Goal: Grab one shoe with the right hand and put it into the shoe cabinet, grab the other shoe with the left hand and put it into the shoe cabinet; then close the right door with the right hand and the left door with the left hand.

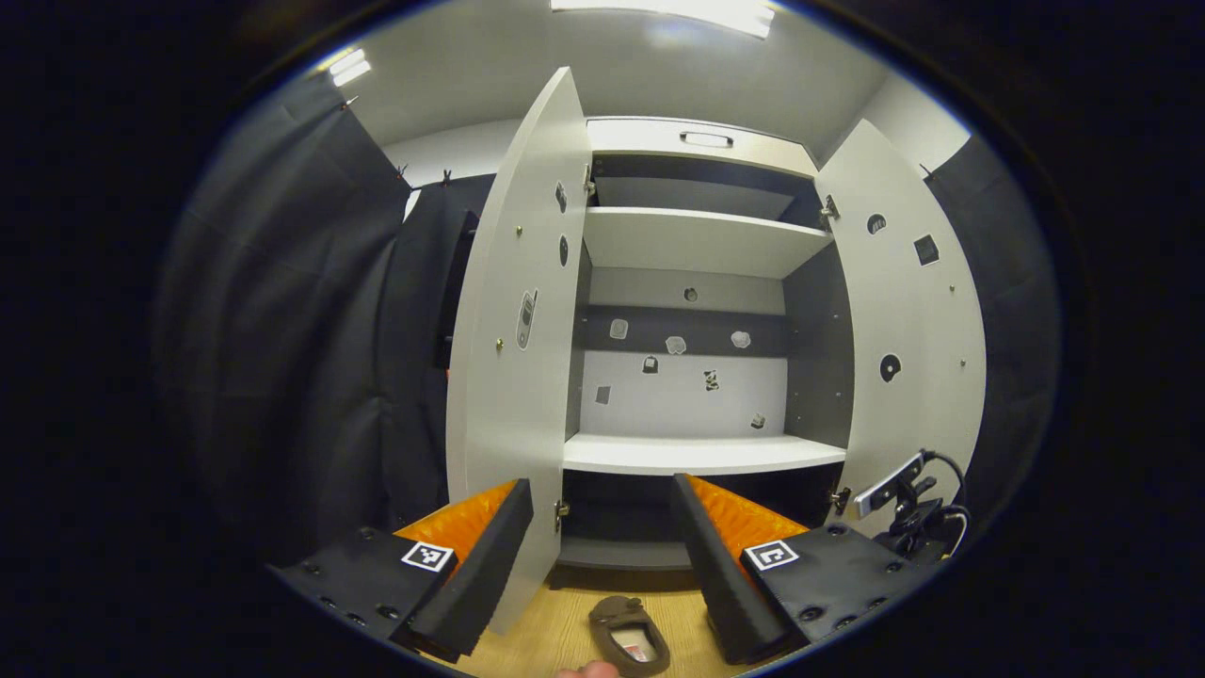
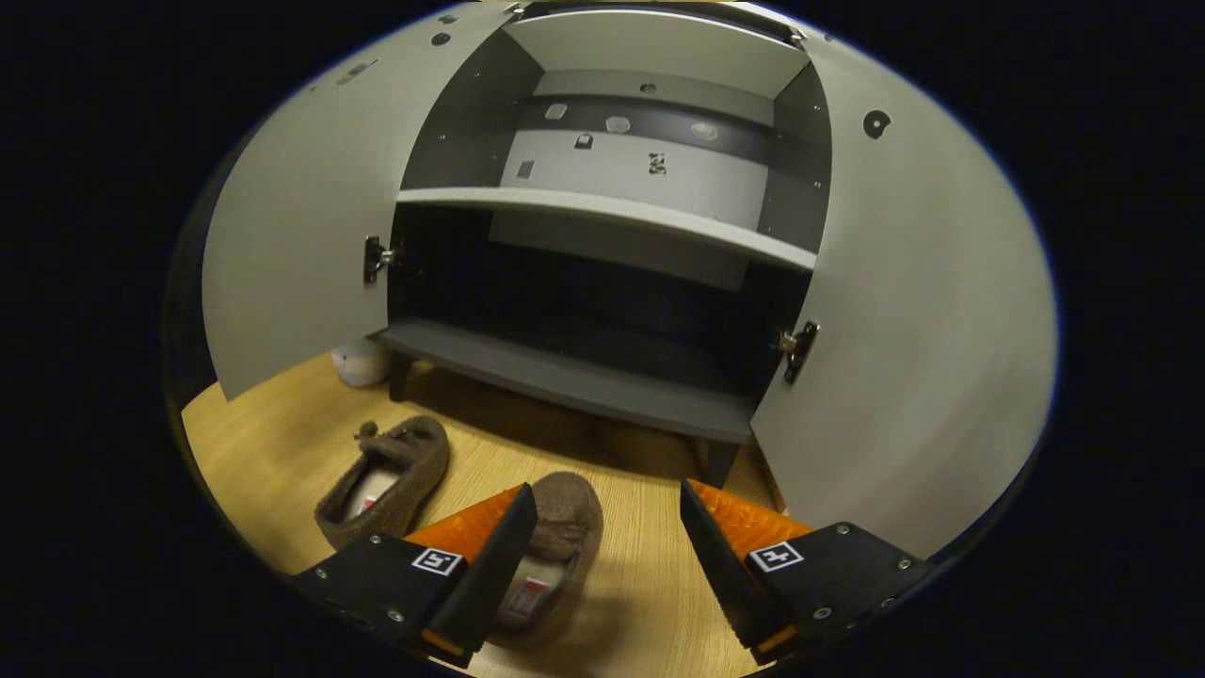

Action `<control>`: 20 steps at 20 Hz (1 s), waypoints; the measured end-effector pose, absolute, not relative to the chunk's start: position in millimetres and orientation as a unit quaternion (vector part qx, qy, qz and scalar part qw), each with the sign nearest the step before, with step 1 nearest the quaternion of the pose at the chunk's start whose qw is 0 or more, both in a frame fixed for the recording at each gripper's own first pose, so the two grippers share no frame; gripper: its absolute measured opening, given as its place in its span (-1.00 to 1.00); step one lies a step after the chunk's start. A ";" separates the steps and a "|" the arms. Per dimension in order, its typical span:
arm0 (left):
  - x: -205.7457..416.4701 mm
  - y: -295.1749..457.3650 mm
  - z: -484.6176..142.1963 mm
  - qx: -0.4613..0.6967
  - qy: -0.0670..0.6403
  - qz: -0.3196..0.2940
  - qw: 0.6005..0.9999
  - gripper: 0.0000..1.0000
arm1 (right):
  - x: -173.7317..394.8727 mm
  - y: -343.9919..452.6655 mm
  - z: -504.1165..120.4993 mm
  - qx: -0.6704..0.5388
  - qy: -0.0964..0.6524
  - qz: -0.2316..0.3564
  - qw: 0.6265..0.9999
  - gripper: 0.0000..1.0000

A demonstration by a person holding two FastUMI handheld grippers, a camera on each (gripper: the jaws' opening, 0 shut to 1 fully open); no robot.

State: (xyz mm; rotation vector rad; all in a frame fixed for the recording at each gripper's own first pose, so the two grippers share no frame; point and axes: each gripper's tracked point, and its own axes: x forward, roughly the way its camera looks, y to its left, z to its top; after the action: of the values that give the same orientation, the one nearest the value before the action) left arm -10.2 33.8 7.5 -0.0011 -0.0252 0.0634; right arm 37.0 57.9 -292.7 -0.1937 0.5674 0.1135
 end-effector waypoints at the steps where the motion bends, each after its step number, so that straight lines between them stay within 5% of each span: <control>1: -9.2 34.2 6.3 -0.002 -0.011 0.031 0.999 0.93 | 32.0 54.8 -308.4 -0.099 0.296 0.055 0.948 0.89; 13: 1.3 34.8 -6.0 0.000 0.003 0.029 1.000 0.93 | 46.1 43.7 -401.6 -0.070 0.389 0.042 0.918 0.73; 17: 0.8 36.7 -7.6 0.004 0.006 0.034 0.999 0.93 | 52.2 50.1 -414.4 -0.065 0.395 0.050 0.915 0.50; 20: 1.8 37.8 -10.0 0.007 0.009 0.038 0.999 0.93 | 49.9 58.0 -416.9 -0.060 0.388 0.068 0.917 0.11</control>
State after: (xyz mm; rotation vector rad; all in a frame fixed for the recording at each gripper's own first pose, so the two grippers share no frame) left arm 1.8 37.8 -10.0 0.0131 0.0185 0.0754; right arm 49.9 58.0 -416.9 -0.1229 0.7986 0.1389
